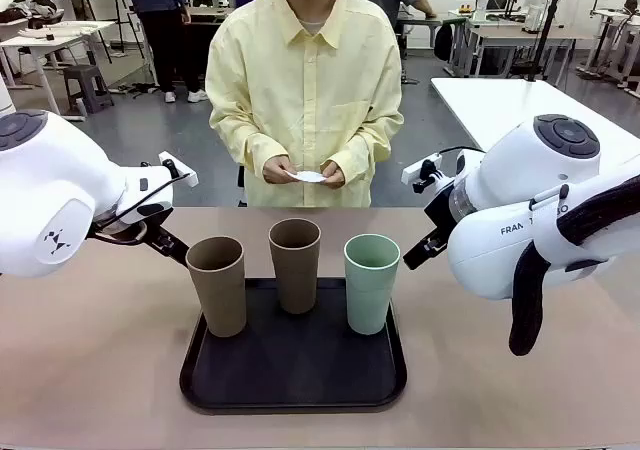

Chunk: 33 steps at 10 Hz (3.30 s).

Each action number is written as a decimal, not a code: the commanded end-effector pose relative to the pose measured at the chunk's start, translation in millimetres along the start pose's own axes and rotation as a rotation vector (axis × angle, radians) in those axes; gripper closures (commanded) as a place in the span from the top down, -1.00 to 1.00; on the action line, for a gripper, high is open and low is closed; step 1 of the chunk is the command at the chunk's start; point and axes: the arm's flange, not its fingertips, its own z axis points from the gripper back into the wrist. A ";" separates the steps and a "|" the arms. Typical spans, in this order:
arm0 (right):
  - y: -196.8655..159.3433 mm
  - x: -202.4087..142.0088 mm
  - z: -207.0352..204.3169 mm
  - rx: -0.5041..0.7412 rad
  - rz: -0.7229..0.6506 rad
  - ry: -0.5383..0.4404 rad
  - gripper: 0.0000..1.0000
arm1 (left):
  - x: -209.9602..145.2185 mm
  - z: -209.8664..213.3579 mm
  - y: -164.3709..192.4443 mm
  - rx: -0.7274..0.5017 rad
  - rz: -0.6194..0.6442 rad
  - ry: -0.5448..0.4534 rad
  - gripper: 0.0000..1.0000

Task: Place coasters on the table and set cups on them.
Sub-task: Pick up one Reusable plastic cup and place it on a coaster set by the human.

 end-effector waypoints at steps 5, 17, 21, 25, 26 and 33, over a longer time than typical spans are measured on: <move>0.0 0.0 0.0 0.000 0.000 0.000 1.00 | 0.0 0.0 -0.1 0.000 0.000 0.000 1.00; 0.0 0.0 0.0 0.000 0.000 0.000 1.00 | 0.0 0.0 -0.1 0.000 0.000 0.000 1.00; -15.2 -3.1 48.4 0.049 -0.053 0.111 1.00 | -4.7 85.3 43.0 0.107 -0.159 0.050 1.00; 29.2 -51.4 143.0 0.038 -0.023 0.318 1.00 | -40.9 161.2 -1.4 -0.071 -0.216 0.173 1.00; 42.8 -64.2 161.3 0.021 -0.020 0.331 1.00 | -49.3 168.2 -15.0 -0.067 -0.246 0.245 1.00; 37.3 -39.7 182.6 0.015 -0.039 0.350 1.00 | -36.5 174.9 -17.9 -0.076 -0.250 0.292 1.00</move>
